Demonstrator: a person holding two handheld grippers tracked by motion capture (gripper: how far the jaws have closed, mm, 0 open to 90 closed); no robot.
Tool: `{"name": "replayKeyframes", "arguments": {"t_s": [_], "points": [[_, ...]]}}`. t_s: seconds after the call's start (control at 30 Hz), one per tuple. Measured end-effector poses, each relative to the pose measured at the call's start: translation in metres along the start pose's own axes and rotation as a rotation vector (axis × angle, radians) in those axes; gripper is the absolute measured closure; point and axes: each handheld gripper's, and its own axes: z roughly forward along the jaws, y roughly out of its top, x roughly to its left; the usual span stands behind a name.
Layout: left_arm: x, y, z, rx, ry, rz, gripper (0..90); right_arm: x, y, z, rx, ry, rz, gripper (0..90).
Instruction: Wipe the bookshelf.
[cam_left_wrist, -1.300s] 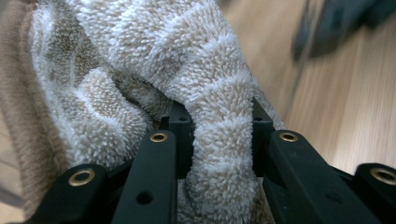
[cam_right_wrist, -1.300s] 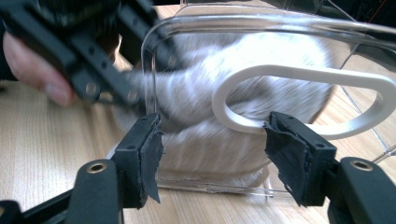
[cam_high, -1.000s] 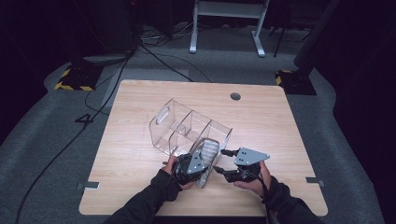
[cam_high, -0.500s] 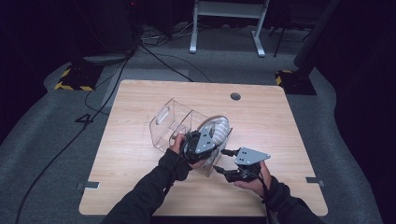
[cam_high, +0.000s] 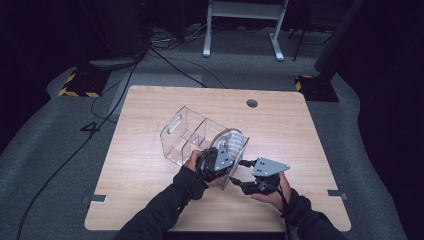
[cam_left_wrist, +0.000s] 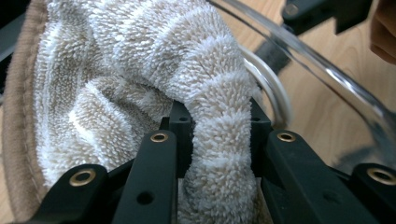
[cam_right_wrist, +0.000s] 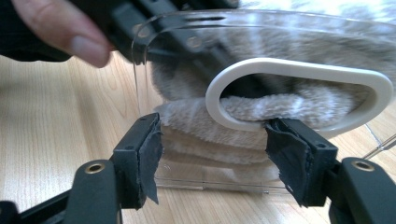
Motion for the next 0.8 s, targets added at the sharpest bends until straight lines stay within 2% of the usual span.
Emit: {"name": "replayKeyframes", "arguments": {"t_s": [0.17, 0.37, 0.53, 0.67, 0.73, 0.8], "points": [[-0.005, -0.015, -0.006, 0.011, -0.027, -0.020, 73.5, -0.001, 0.000, 0.000, 0.002, -0.006, 0.000, 35.6], [-0.016, -0.031, -0.005, 0.036, -0.032, -0.020, 73.6, -0.002, -0.001, 0.000, 0.006, -0.014, 0.005, 35.5], [-0.024, -0.052, -0.001, 0.118, -0.074, 0.009, 73.5, -0.002, -0.001, 0.000, 0.011, -0.016, 0.002, 35.6], [-0.022, -0.054, -0.004, 0.106, -0.083, 0.000, 73.3, -0.002, -0.001, 0.000, 0.011, -0.013, 0.003, 35.7], [-0.020, -0.049, -0.007, 0.089, -0.075, 0.008, 73.2, -0.002, 0.000, 0.000, 0.009, -0.014, 0.003, 36.2], [-0.016, -0.042, -0.011, 0.052, -0.060, -0.003, 73.1, -0.003, -0.001, -0.001, 0.012, -0.016, -0.001, 36.7]]}}
